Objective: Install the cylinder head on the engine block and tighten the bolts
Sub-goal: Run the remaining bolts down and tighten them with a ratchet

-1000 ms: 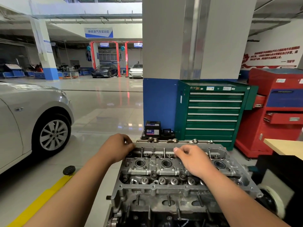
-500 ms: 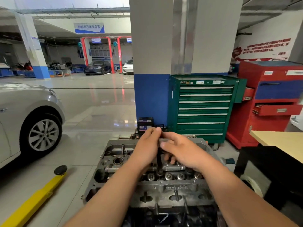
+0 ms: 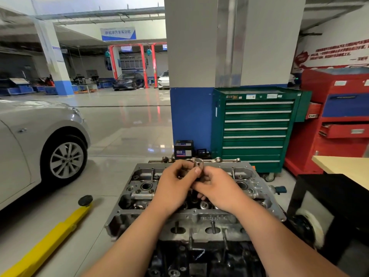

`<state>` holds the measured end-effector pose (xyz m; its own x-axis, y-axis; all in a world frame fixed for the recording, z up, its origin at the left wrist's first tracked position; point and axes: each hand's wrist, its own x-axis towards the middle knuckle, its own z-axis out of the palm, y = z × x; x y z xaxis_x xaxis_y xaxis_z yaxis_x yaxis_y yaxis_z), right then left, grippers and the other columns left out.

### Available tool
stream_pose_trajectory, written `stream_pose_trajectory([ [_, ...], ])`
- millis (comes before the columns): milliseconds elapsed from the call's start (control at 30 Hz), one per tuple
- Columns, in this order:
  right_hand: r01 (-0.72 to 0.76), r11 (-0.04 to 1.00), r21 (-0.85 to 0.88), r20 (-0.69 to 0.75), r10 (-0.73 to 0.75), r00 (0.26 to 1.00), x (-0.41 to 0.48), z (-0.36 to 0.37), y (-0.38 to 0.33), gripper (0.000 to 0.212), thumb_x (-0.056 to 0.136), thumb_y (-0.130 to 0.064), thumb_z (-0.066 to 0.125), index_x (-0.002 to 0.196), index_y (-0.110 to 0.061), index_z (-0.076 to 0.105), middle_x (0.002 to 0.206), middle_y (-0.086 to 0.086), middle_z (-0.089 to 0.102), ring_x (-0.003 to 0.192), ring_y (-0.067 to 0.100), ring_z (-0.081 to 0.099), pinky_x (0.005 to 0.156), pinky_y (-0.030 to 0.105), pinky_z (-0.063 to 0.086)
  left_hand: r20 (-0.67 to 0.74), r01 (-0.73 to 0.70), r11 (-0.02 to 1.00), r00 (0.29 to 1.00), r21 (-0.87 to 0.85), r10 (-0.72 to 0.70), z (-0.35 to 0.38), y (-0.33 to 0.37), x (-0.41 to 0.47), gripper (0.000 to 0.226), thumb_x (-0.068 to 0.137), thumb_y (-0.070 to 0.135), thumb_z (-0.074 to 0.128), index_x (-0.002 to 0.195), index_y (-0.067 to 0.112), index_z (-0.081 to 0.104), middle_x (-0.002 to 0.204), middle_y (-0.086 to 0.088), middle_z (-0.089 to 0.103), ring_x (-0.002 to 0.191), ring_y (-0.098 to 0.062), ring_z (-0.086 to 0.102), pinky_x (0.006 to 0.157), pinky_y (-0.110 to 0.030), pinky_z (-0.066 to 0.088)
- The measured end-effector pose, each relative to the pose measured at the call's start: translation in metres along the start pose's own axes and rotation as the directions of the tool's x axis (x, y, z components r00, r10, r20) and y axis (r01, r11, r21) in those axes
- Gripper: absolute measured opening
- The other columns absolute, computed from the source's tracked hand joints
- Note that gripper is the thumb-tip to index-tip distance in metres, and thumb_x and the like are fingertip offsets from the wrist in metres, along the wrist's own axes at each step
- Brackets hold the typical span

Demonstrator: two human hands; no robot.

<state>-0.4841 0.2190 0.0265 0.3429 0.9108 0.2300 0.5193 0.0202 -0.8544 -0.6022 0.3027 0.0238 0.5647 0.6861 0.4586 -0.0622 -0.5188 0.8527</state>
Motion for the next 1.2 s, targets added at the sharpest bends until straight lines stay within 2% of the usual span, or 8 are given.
stream_pose_trajectory([
  [167,0.044,0.989,-0.139,-0.026,-0.048,0.998,0.001,0.007,0.002,0.028,0.076,-0.02,0.071,0.101,-0.031,0.065,0.088,-0.01,0.072,0.079,0.005,0.068,0.074,0.031,0.056,-0.015,-0.043,0.999,0.999,-0.008,0.043,0.0,-0.005,-0.002,0.01,0.081,0.028,0.073,0.08,0.032,0.064,0.075,0.004,0.065,0.07,-0.011,0.059,0.067,-0.023,0.048],
  [367,0.088,0.996,0.013,0.005,-0.088,0.996,0.007,0.006,0.014,0.031,0.068,-0.047,0.058,0.098,-0.039,0.064,0.083,-0.016,0.071,0.066,0.001,0.064,0.056,0.022,0.05,0.03,-0.113,0.993,0.993,0.015,0.112,0.001,-0.009,0.005,0.022,0.091,0.029,0.063,0.072,0.039,0.069,0.077,0.017,0.065,0.074,0.003,0.059,0.069,-0.011,0.042],
  [533,0.072,0.997,0.038,0.053,-0.074,0.996,0.009,0.005,0.022,0.008,0.085,-0.022,0.064,0.091,-0.024,0.069,0.069,-0.003,0.068,0.056,0.009,0.06,0.05,0.028,0.044,0.052,-0.072,0.997,0.996,-0.002,0.072,0.003,-0.007,0.002,0.024,0.094,0.033,0.054,0.075,0.041,0.066,0.085,0.02,0.064,0.079,0.009,0.057,0.07,-0.006,0.039],
  [600,0.107,0.994,0.022,0.017,-0.107,0.994,0.009,0.006,0.018,0.013,0.08,-0.023,0.068,0.092,-0.027,0.071,0.073,-0.007,0.071,0.06,0.005,0.062,0.055,0.023,0.048,0.04,-0.041,0.999,0.998,-0.036,0.042,0.003,-0.009,0.003,0.009,0.085,0.036,0.068,0.083,0.028,0.064,0.085,0.009,0.068,0.078,-0.003,0.061,0.071,-0.018,0.046],
  [667,0.125,0.99,-0.06,-0.028,-0.127,0.992,0.009,0.006,0.014,0.014,0.069,-0.034,0.064,0.082,-0.032,0.069,0.067,-0.013,0.069,0.055,-0.002,0.059,0.051,0.016,0.043,0.03,-0.061,0.998,0.998,-0.022,0.061,0.004,-0.009,0.001,0.025,0.078,0.035,0.077,0.083,0.017,0.06,0.08,0.001,0.067,0.072,-0.01,0.059,0.071,-0.027,0.048],
  [933,0.072,0.997,-0.008,0.078,-0.071,0.994,0.011,0.005,0.022,0.013,0.086,-0.031,0.062,0.096,-0.025,0.068,0.071,0.006,0.069,0.056,0.014,0.061,0.054,0.033,0.046,0.018,-0.105,0.994,0.994,0.016,0.105,0.003,-0.007,-0.003,0.028,0.092,0.025,0.061,0.064,0.03,0.063,0.062,0.02,0.059,0.061,0.005,0.052,0.058,-0.009,0.039],
  [1100,0.081,0.993,-0.084,-0.014,-0.083,0.996,0.008,0.007,0.015,0.009,0.076,-0.032,0.064,0.083,-0.027,0.066,0.052,-0.008,0.063,0.043,0.004,0.055,0.041,0.017,0.04,0.058,-0.04,0.999,0.997,-0.021,0.041,0.004,-0.01,0.001,0.021,0.08,0.035,0.074,0.073,0.022,0.059,0.068,0.008,0.062,0.063,-0.005,0.054,0.06,-0.017,0.044],
  [1200,0.067,0.996,-0.066,0.043,-0.064,0.997,0.006,0.004,0.014,0.012,0.082,-0.03,0.061,0.094,-0.03,0.066,0.061,-0.006,0.068,0.053,0.005,0.063,0.046,0.02,0.043,0.043,-0.051,0.998,0.998,-0.033,0.052,0.002,-0.013,0.001,0.026,0.088,0.029,0.068,0.063,0.027,0.061,0.059,0.013,0.06,0.057,-0.002,0.052,0.055,-0.013,0.04],
])
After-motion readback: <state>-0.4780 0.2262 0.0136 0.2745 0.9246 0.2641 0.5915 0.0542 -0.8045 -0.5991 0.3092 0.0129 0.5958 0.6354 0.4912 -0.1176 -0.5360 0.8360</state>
